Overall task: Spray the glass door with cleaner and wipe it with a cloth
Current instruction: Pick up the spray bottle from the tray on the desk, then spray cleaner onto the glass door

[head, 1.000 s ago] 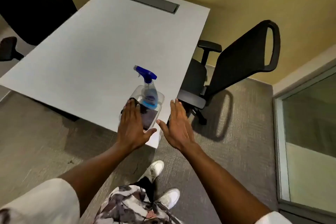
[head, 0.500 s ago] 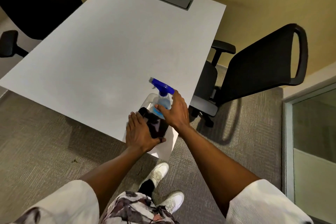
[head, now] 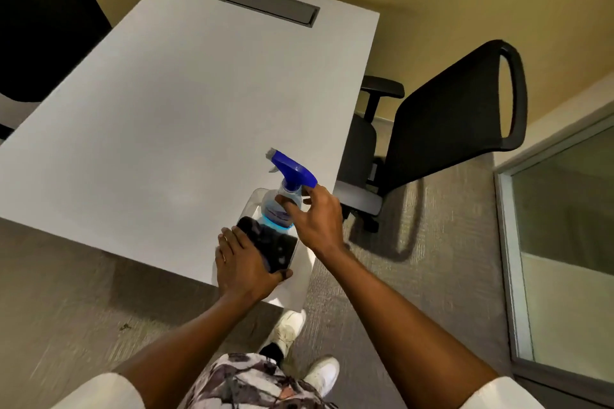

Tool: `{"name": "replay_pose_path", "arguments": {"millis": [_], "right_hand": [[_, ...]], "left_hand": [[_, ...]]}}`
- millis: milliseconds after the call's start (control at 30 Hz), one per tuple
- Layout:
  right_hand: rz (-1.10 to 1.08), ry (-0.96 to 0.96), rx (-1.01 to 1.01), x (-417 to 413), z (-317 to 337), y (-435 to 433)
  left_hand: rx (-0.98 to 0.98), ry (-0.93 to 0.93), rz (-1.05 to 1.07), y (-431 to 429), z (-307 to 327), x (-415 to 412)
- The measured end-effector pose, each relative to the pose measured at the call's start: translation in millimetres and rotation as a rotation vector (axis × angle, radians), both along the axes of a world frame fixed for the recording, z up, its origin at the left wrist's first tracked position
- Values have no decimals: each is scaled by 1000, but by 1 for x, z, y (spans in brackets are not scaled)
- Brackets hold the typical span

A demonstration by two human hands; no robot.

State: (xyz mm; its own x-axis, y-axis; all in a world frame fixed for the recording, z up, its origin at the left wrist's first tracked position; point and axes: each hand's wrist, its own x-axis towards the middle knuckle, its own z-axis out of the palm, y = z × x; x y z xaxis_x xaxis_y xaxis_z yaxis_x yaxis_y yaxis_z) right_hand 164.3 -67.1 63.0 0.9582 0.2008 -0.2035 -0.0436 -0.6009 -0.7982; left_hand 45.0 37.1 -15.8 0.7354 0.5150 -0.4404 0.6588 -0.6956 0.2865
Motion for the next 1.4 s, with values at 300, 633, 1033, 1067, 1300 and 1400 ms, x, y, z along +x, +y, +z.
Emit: {"name": "replay_pose_path", "arguments": {"millis": [300, 633, 1033, 1067, 1300, 1400], "right_hand": [[-189, -211, 140, -9, 48, -80], [-540, -266, 140, -53, 84, -193], [-1063, -420, 240, -155, 122, -351], [-1111, -449, 252, -164, 125, -363], [-1298, -597, 301, -226, 147, -463], [-1328, -665, 357, -256, 172, -507]], "left_hand": [[-127, -403, -102, -35, 25, 16], [-567, -626, -533, -138, 37, 55], [-771, -482, -1135, -316, 104, 46], [-793, -457, -1183, -334, 108, 43], [-909, -359, -1436, -461, 136, 0], [-979, -336, -1558, -520, 156, -25]]}}
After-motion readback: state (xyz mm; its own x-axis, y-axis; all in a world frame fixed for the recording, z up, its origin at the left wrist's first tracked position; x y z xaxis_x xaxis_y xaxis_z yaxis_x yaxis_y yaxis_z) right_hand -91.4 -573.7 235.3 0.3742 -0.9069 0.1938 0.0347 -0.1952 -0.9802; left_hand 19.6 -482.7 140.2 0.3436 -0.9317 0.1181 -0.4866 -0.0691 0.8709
